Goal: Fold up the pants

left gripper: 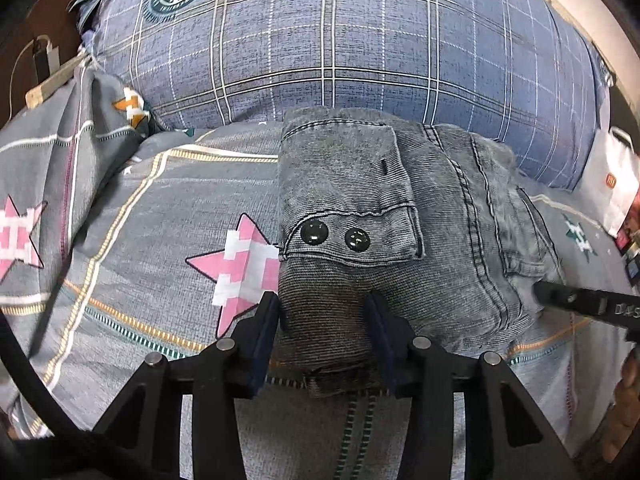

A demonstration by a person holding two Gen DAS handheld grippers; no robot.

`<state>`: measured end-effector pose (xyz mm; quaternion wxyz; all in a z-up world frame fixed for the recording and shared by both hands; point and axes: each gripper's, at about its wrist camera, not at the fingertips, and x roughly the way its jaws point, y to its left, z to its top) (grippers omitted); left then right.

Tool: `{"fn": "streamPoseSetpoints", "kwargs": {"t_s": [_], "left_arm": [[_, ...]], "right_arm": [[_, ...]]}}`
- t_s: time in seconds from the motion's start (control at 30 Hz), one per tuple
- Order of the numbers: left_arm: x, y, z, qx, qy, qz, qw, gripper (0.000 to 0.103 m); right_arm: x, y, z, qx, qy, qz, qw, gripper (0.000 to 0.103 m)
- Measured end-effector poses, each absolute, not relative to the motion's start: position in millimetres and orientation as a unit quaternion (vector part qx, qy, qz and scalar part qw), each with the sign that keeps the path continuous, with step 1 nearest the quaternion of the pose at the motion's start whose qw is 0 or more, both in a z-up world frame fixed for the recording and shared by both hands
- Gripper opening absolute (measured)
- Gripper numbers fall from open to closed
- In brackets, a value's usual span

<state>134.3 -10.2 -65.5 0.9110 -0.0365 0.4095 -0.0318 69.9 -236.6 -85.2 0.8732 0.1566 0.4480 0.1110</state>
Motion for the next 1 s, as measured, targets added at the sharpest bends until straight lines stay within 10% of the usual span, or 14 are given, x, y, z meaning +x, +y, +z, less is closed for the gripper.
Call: {"fn": "streamPoseSetpoints", "kwargs": {"t_s": [0.53,0.67,1.0], "left_arm": [[117.5,46.5,-38.0,-0.226,0.396,-0.094,0.885,0.071],[134.3,57.0,-14.8,-0.245,0.404,-0.102,0.875,0.074],[243.8,64.8,-55.7,-0.234,0.477,-0.068,0.844,0.073]], "right_arm": [[69.1,-273.7,-76.9,0.289,0.419,0.209,0.835,0.014],[49.6,-290.7,-45.9,0.304,0.353,0.222,0.856,0.094],[160.4,-295.2,-52.1,0.276,0.404,0.182,0.853,0.089]]}}
